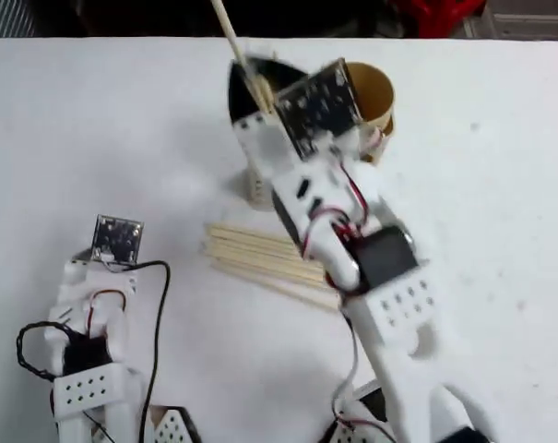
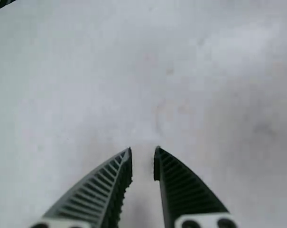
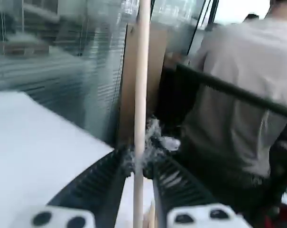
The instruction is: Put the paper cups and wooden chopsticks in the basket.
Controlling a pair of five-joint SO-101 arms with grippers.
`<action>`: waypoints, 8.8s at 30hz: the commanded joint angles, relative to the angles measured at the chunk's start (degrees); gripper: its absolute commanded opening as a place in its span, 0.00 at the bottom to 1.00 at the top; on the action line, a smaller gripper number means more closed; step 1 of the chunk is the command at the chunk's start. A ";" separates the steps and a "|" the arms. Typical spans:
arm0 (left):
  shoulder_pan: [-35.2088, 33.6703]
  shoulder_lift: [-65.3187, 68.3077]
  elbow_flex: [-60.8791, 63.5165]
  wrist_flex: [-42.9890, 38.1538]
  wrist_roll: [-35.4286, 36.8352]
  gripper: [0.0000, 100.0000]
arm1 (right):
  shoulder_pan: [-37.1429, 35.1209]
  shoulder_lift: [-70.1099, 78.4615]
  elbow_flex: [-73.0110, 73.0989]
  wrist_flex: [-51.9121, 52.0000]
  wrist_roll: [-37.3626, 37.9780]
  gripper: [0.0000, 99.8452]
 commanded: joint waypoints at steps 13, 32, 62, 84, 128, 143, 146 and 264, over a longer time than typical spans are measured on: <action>0.75 -0.75 -0.44 -1.41 0.35 0.09 | 7.69 14.55 -5.54 -13.23 -0.97 0.02; 0.75 -0.75 -0.44 -1.49 0.35 0.09 | 7.69 5.14 0.18 16.75 -0.62 0.10; 0.84 -0.75 -0.44 -1.41 0.35 0.09 | -1.54 12.00 23.56 25.54 21.80 0.10; 0.84 -0.75 -0.44 -1.41 0.35 0.09 | 5.14 11.74 -5.10 43.03 19.78 0.10; 0.84 -0.75 -0.44 -1.14 0.35 0.09 | -7.96 23.78 26.55 24.57 16.18 0.17; 0.84 -0.75 -0.44 -1.14 0.35 0.09 | -8.22 30.11 26.29 24.40 16.18 0.17; 0.84 -0.75 -0.44 -1.14 0.35 0.09 | -7.87 31.16 24.97 24.48 16.18 0.12; 0.84 -0.75 -0.35 -1.32 0.35 0.09 | 3.38 22.55 -33.14 11.47 6.68 0.13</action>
